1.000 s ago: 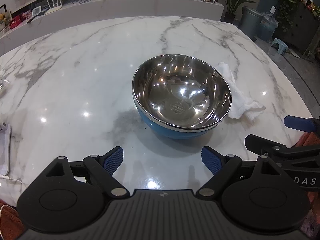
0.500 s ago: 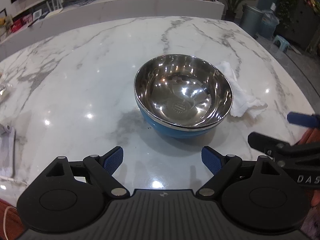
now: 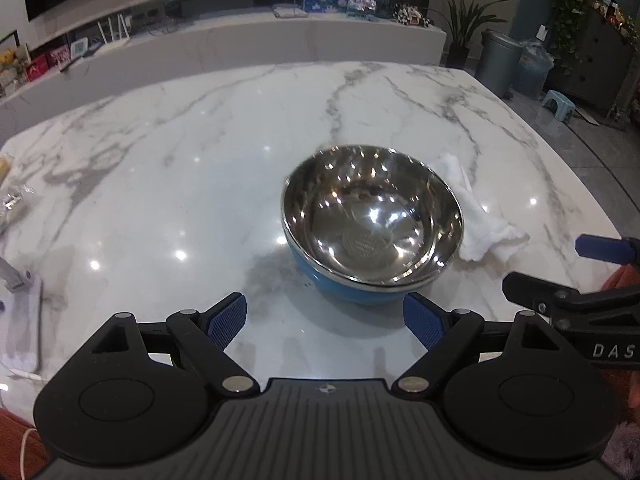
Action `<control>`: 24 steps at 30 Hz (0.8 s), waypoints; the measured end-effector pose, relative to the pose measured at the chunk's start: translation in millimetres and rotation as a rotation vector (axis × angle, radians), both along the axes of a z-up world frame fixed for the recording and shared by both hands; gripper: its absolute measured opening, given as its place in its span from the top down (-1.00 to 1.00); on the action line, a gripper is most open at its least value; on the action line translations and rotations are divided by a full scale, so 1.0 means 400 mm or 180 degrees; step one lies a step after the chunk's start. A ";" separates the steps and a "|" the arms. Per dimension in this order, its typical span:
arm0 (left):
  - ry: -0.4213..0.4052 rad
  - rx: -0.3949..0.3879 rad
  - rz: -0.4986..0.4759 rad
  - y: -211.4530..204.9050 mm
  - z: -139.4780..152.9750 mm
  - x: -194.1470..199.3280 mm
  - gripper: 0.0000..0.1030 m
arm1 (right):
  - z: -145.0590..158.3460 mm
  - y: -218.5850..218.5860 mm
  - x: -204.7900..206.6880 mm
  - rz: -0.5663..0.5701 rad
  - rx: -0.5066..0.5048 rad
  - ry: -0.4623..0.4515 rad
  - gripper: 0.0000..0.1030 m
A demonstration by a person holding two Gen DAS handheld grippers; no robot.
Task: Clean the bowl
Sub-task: 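Grasp the blue bowl rim with the left gripper while the right gripper grasps the white towel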
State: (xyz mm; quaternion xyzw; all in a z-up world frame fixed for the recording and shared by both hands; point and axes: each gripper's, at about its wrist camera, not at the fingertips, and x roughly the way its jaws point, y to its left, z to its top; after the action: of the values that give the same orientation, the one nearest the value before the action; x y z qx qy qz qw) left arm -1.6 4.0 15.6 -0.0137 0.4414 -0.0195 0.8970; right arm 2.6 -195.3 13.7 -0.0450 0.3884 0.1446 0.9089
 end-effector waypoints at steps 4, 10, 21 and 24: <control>-0.0022 -0.0027 0.0019 0.007 0.021 0.012 -0.66 | -0.002 0.001 0.000 0.0014 -0.0003 0.0008 -0.92; -0.0018 -0.0135 0.0029 0.024 0.031 0.035 -0.66 | -0.001 0.001 0.002 0.0030 -0.0010 0.0008 -0.92; 0.0052 -0.0254 0.0080 0.047 0.019 0.087 -0.34 | 0.011 0.007 0.054 0.0074 -0.0043 -0.0118 -0.75; 0.0131 -0.0271 0.0114 0.054 0.001 0.102 -0.34 | 0.006 0.006 0.081 0.0092 -0.0028 -0.0078 -0.56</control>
State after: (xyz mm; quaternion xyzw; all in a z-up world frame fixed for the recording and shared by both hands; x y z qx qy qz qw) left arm 39.3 25.7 15.8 -0.0602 0.4582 -0.0219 0.8865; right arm 35.0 -193.1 16.3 -0.0564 0.3772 0.1555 0.9112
